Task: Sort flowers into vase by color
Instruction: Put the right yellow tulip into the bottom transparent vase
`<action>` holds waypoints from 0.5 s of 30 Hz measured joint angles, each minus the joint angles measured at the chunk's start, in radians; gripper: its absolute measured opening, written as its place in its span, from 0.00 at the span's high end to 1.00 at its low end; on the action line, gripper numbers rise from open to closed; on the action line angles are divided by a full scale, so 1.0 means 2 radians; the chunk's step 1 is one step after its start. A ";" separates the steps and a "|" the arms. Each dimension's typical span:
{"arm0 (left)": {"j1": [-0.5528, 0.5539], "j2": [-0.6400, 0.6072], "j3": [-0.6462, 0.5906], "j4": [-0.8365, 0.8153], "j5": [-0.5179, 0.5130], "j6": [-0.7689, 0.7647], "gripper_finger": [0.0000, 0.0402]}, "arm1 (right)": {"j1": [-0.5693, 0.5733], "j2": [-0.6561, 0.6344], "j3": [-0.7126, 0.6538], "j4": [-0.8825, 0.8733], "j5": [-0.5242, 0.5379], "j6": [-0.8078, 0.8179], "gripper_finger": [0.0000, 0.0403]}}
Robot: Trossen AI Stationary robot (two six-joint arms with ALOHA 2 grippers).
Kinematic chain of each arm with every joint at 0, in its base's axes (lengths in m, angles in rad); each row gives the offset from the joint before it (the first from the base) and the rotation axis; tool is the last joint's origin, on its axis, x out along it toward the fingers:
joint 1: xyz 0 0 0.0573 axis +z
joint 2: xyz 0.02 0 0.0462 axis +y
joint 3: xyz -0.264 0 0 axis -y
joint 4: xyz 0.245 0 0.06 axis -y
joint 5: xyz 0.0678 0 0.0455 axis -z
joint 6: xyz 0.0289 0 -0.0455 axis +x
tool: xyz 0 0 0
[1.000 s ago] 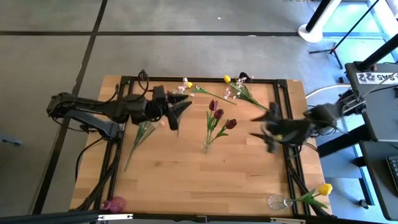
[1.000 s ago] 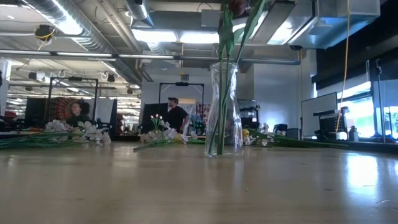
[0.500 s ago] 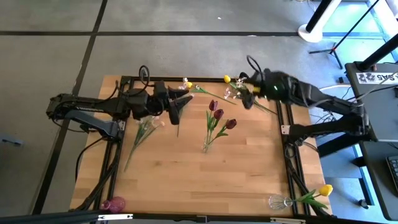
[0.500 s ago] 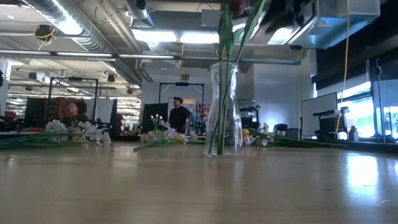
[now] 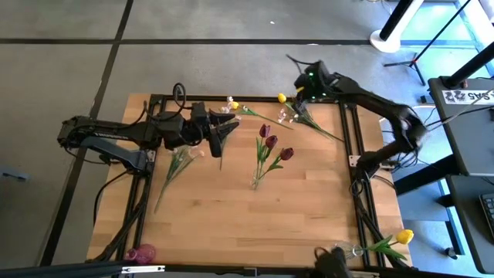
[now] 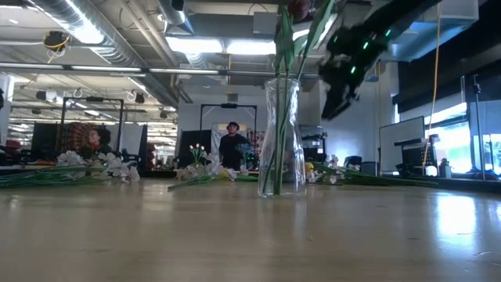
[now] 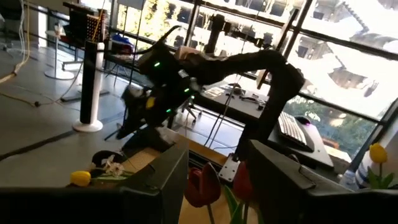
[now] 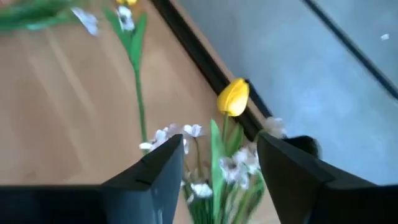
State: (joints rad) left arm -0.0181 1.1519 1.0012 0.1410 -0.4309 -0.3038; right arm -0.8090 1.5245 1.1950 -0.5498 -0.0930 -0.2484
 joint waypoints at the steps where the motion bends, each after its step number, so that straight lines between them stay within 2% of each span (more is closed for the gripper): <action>1: 0.000 0.000 0.000 0.000 0.000 -0.007 0.60 | -0.005 0.019 0.000 0.015 -0.002 -0.004 0.51; 5: 0.002 0.000 0.000 0.000 -0.031 -0.033 0.60 | -0.020 0.082 0.000 0.073 -0.006 -0.010 0.51; 8: 0.006 0.000 0.000 0.001 -0.055 -0.043 0.60 | -0.030 0.118 0.000 0.102 -0.029 -0.011 0.52; 15: 0.024 0.000 0.000 0.001 -0.069 -0.081 0.60 | -0.031 0.175 0.000 0.123 -0.042 -0.023 0.52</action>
State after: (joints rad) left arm 0.0290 1.1519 1.0012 0.1425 -0.5683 -0.4664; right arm -0.8715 1.8747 1.1950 -0.3029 -0.1768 -0.2943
